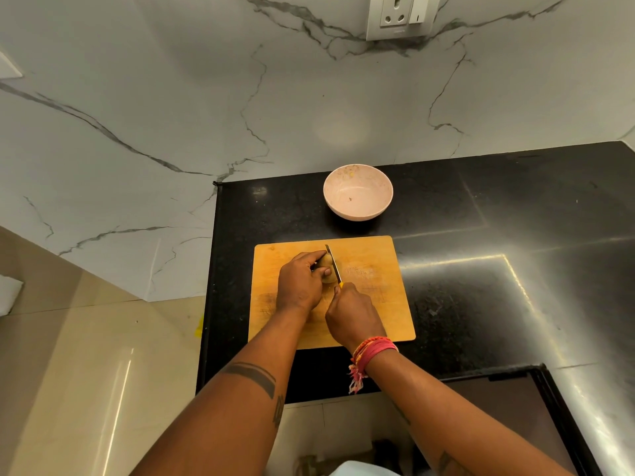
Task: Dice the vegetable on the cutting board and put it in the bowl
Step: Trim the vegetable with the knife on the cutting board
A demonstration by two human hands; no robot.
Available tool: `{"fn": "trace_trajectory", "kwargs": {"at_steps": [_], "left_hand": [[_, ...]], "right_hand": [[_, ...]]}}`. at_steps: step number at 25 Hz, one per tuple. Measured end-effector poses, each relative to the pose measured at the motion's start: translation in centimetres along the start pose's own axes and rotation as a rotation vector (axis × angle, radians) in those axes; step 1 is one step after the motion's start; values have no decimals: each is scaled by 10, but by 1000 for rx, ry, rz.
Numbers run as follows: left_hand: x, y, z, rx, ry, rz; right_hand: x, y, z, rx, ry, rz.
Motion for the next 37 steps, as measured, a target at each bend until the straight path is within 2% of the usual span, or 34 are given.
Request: {"fn": "trace_trajectory", "kwargs": {"at_steps": [18, 37], "left_hand": [[4, -3, 0, 51, 12, -68], [6, -8, 3, 99, 61, -112]], "right_hand": [[-17, 6, 18, -58, -45, 109], [-12, 1, 2, -11, -70, 206]]}}
Point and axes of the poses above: each hand's wrist, its own x-axis away from the middle knuckle, its own y-axis out of the back of the hand, z = x × y, the point moved 3 cm from there along -x, towards the middle knuckle, and after that the axes turned 12 degrees about -y, right-handed, at the moved point
